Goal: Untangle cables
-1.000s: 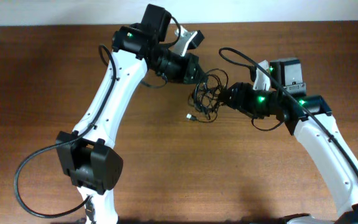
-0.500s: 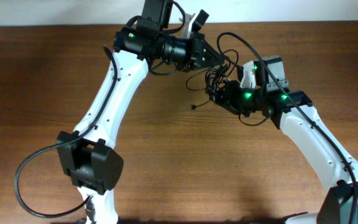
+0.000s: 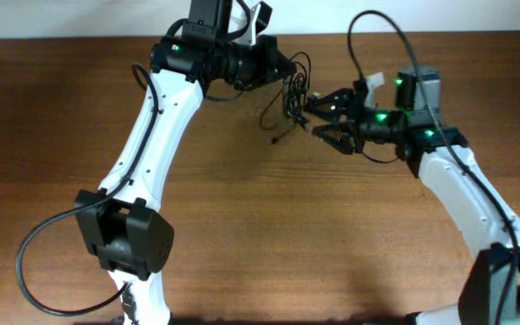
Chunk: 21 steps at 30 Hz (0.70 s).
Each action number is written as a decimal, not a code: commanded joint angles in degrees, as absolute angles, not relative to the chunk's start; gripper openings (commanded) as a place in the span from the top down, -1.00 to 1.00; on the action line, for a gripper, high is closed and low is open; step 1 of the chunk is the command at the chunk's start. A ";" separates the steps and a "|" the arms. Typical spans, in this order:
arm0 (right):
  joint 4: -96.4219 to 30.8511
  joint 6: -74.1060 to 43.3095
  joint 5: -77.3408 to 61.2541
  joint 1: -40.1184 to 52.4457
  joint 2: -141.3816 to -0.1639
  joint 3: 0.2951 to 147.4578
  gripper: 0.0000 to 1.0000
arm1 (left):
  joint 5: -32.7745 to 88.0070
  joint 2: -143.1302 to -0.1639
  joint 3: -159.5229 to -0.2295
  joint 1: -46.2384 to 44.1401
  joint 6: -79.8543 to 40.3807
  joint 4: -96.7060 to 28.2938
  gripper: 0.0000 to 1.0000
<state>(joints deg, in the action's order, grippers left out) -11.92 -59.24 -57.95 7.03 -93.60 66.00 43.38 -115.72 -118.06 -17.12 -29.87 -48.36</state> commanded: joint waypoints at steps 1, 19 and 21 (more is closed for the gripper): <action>-9.41 -61.63 -56.38 8.03 -98.70 66.65 -0.37 | 43.88 -115.26 -118.78 -17.15 -30.37 -48.05 1.00; -5.04 -52.36 -53.32 11.79 -105.25 66.65 0.92 | 39.46 -115.26 -118.78 -14.39 -28.36 -51.35 1.00; -15.27 -43.94 -51.33 11.62 -104.90 66.67 0.92 | 22.44 -115.28 -118.76 -14.61 -21.58 -63.02 1.00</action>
